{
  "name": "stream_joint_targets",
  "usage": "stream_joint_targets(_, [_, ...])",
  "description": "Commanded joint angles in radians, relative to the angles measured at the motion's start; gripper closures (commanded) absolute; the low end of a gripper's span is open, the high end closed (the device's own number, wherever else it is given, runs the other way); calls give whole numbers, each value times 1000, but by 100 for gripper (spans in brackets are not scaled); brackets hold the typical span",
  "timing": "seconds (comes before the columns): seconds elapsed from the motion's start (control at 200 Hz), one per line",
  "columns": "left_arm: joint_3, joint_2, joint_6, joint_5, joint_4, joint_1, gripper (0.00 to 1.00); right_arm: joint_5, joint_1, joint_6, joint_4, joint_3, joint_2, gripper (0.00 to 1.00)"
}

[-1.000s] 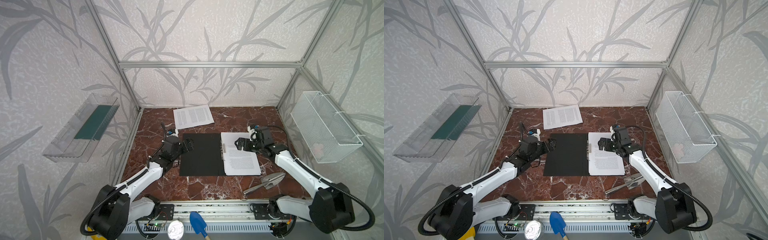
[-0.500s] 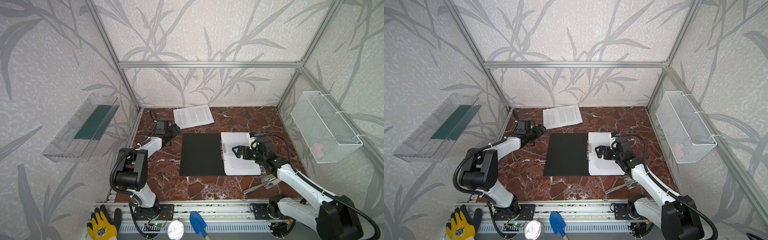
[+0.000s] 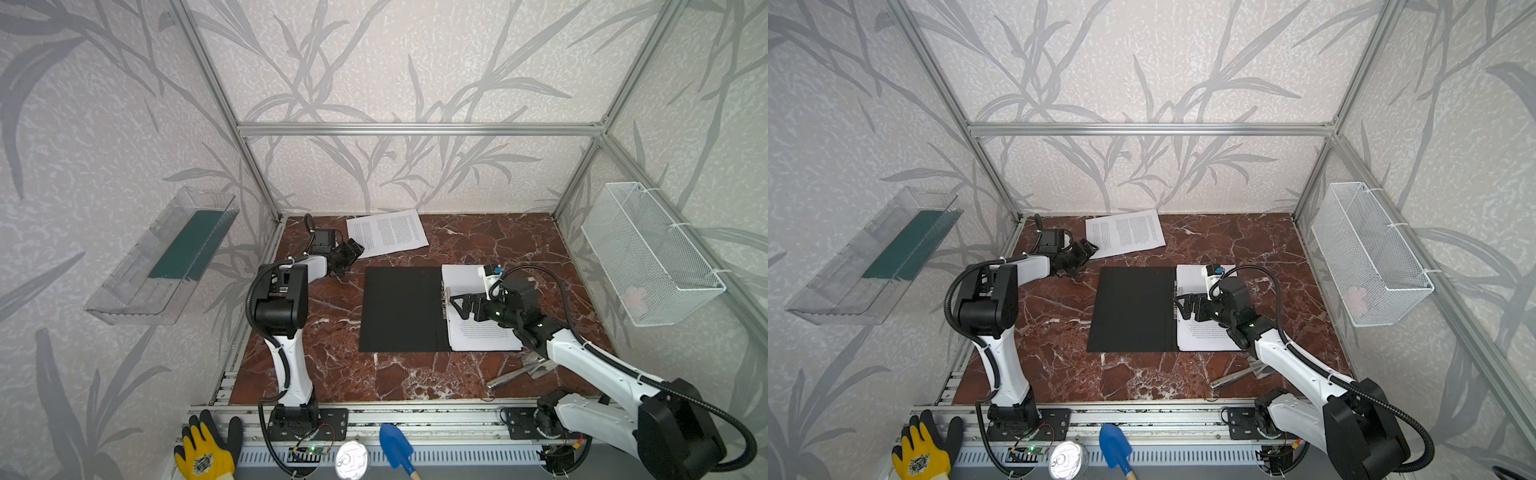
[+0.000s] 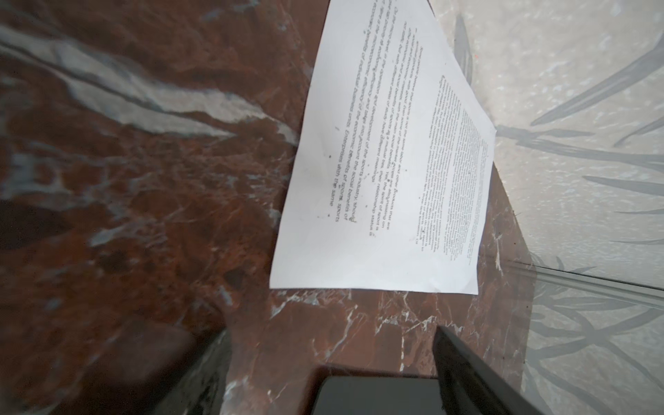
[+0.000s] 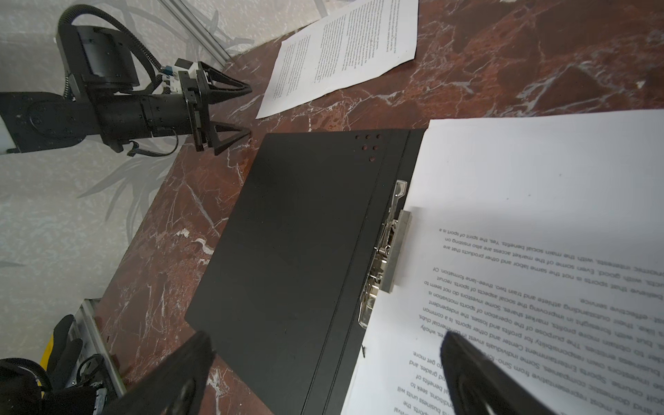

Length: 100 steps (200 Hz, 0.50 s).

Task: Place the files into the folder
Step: 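Reach the left gripper to the loose printed sheet and pinch its edge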

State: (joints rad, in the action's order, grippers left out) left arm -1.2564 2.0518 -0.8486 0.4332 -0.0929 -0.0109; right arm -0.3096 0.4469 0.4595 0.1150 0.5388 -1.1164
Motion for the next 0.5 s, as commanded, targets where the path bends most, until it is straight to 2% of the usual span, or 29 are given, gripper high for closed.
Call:
stream_joint_targets(0.0, [-3,68,-82,36,-57,7,13,-6,6,-2,45,-7,4,1])
stream_joint_targets(0.265, [20,133,-164,70,-265,6,14,-5,8,-5,43,-7,12,1])
stream_joint_targets(0.495, [16,204,-265,143,-555,1,15,-9,9,-5,43,-7,12,1])
